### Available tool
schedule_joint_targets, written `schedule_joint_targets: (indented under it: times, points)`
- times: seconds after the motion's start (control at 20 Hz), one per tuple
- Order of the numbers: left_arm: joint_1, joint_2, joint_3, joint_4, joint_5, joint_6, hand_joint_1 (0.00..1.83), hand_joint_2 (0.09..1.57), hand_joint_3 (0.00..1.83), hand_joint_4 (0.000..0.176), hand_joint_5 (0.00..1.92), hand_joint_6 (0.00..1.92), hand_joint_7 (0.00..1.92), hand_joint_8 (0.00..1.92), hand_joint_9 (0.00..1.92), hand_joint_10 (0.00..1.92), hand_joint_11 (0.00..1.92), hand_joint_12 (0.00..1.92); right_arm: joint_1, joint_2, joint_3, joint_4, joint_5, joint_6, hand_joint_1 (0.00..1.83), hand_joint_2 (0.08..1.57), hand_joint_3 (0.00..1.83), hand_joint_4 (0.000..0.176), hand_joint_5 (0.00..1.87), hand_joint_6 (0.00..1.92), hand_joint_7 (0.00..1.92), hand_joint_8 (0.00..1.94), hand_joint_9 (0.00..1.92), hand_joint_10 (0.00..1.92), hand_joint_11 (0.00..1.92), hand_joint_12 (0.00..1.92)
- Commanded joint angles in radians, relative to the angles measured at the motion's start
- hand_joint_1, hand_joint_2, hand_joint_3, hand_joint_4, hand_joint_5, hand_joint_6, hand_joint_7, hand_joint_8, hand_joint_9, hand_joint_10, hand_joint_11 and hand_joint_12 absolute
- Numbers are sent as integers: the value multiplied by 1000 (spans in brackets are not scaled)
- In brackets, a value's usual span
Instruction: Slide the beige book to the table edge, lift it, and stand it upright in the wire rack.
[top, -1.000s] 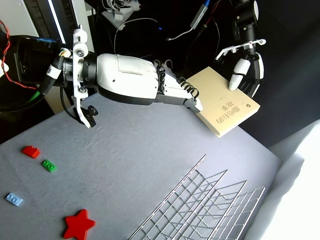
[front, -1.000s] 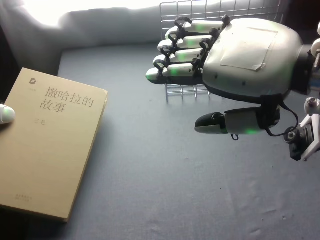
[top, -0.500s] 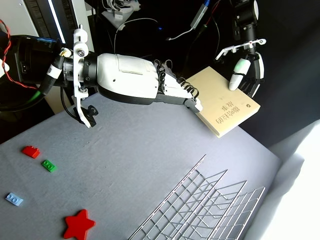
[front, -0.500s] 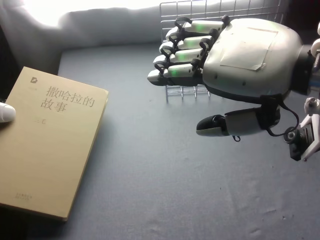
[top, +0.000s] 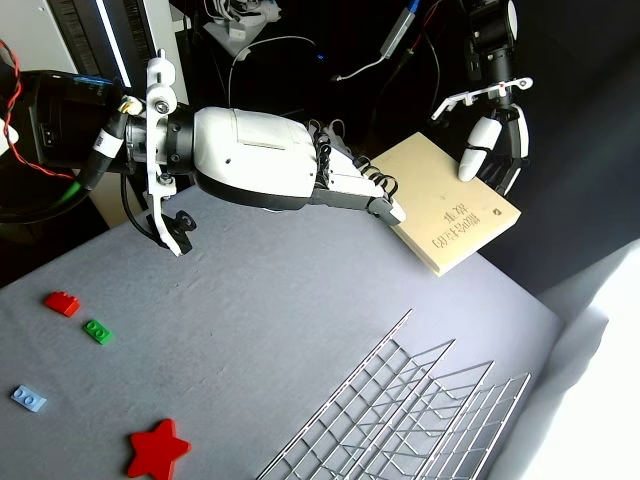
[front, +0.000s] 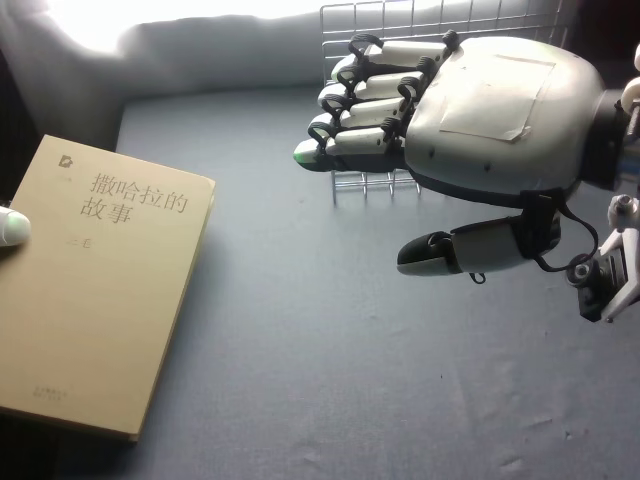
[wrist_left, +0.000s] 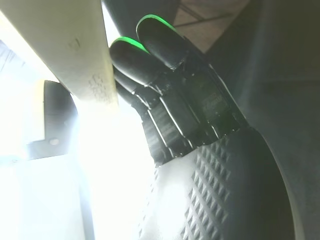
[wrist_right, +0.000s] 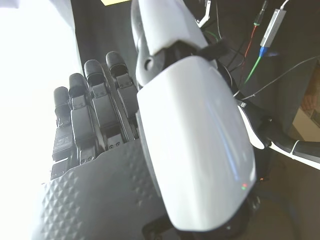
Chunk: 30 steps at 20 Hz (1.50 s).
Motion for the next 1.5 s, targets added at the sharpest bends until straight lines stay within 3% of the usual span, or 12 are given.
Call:
schedule_joint_targets:
  times: [0.0,0.1,0.15,0.2,0.25,0.3,0.8,0.9,0.95,1.15,1.3,1.45]
  points:
    - [-8,18,3,-20,-25,-7,1388,1083,0,0,910,910,1078,798,1081,1098,874,1230,5,3,-2,13,116,-3,785,1069,0,0,331,5,317,1,251,18,0,484]
    - [-8,18,3,-21,-25,-7,1388,1084,2,0,908,911,1068,809,1044,1123,888,1213,5,3,-2,13,116,-4,774,1073,0,0,331,5,311,4,259,21,0,576]
    - [-8,18,4,-21,-25,-7,1381,1107,1,0,845,1006,1028,874,999,1182,864,1242,5,3,-2,13,117,-4,810,1065,0,0,335,12,325,7,264,21,0,631]
    - [-8,17,6,-21,-25,-8,1392,1079,0,0,913,891,1102,774,1073,1106,874,1255,5,3,-2,13,117,-4,807,1075,1,0,341,13,317,2,261,19,0,593]
    - [-8,17,7,-21,-24,-8,1384,1099,6,0,862,970,1040,861,1011,1173,850,1259,5,3,-2,13,118,-4,806,1078,2,0,335,10,312,0,255,16,0,538]
    - [-8,17,7,-21,-24,-9,1383,1103,0,0,869,967,1033,874,1005,1174,853,1253,5,3,-2,13,118,-4,813,1063,0,0,359,18,325,4,274,22,0,599]
    - [-8,20,6,-21,-17,-16,1390,1075,0,0,935,856,1092,803,1072,1104,873,1264,5,3,-2,13,121,-5,792,1075,3,0,327,0,299,0,266,13,0,557]
    - [-8,21,4,-21,-17,-16,1383,1100,1,0,878,949,1032,887,1011,1164,873,1262,4,3,-2,13,121,-5,857,1039,0,0,358,13,306,5,306,28,0,666]
    - [-8,21,5,-21,-17,-16,1390,1080,0,0,926,867,1080,831,1071,1109,880,1271,4,3,-2,13,122,-5,866,1038,0,0,354,11,310,6,308,29,0,683]
    - [-6,21,6,-21,-17,-18,1384,1099,0,0,886,941,1033,888,1009,1170,859,1290,4,3,-2,13,122,-5,789,1073,4,0,318,1,297,1,266,7,0,535]
    - [-6,20,7,-21,-15,-24,1385,1095,0,0,911,897,1033,906,1009,1163,862,1253,4,3,-2,13,122,-5,766,1089,7,0,320,3,295,1,261,4,0,553]
    - [-6,22,8,-21,-11,-27,1385,1093,1,0,895,937,1053,831,1018,1166,867,1271,4,3,-2,13,122,-5,837,1068,0,0,339,9,307,3,239,1,0,475]
